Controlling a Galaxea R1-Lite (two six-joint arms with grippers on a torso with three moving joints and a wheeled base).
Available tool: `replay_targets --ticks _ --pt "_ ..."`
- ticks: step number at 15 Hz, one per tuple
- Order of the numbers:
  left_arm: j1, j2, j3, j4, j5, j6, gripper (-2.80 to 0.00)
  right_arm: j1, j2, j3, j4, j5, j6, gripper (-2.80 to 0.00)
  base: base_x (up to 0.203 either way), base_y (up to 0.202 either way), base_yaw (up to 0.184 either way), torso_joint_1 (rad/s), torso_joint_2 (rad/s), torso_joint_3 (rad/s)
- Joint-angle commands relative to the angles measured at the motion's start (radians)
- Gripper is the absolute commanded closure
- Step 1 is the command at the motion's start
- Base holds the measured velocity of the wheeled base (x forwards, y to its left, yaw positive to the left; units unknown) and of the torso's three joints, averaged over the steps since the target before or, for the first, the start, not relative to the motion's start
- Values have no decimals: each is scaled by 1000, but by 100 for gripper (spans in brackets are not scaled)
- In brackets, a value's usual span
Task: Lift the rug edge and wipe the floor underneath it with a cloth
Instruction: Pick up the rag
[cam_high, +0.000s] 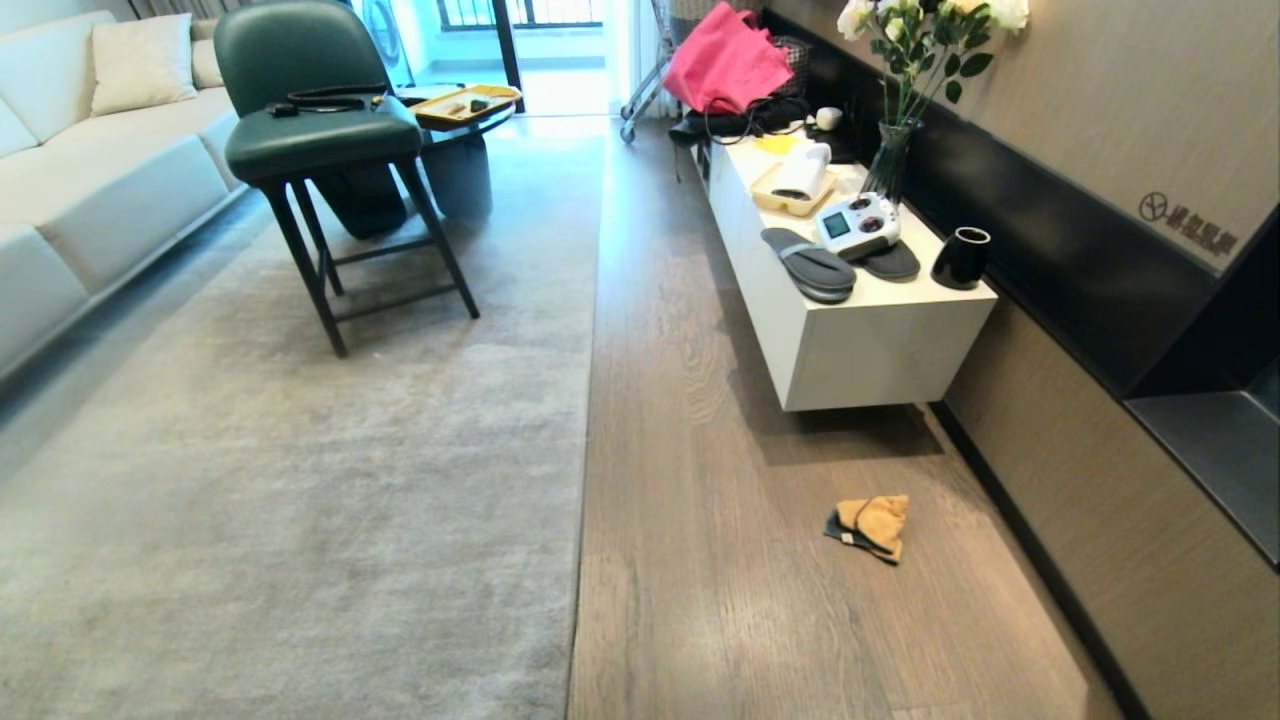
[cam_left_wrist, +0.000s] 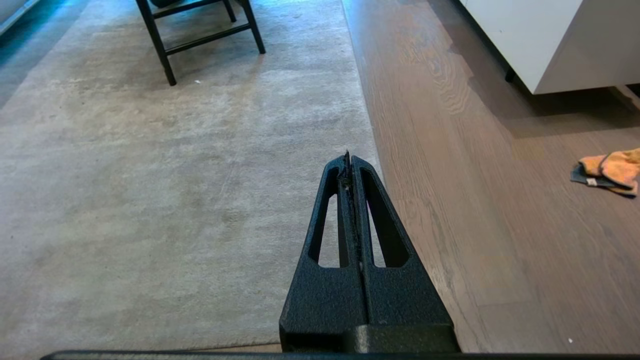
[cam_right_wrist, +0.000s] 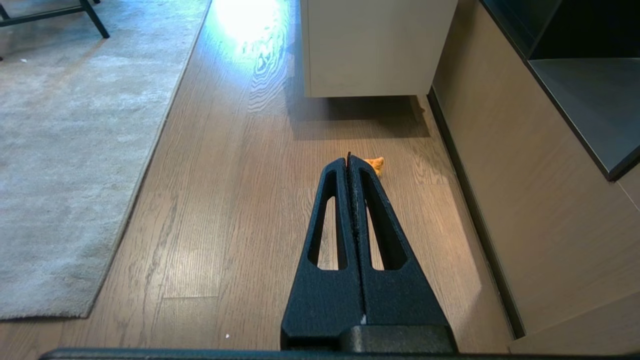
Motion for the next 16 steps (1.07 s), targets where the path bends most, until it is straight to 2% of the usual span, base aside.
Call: replay_targets --ticks 1,16 --pt "0 0 0 -1 0 0 0 0 1 0 0 0 -1 0 0 0 0 0 0 0" --pt "0 0 0 1 0 1 0 0 1 0 -1 1 -1 0 0 0 0 0 0 0"
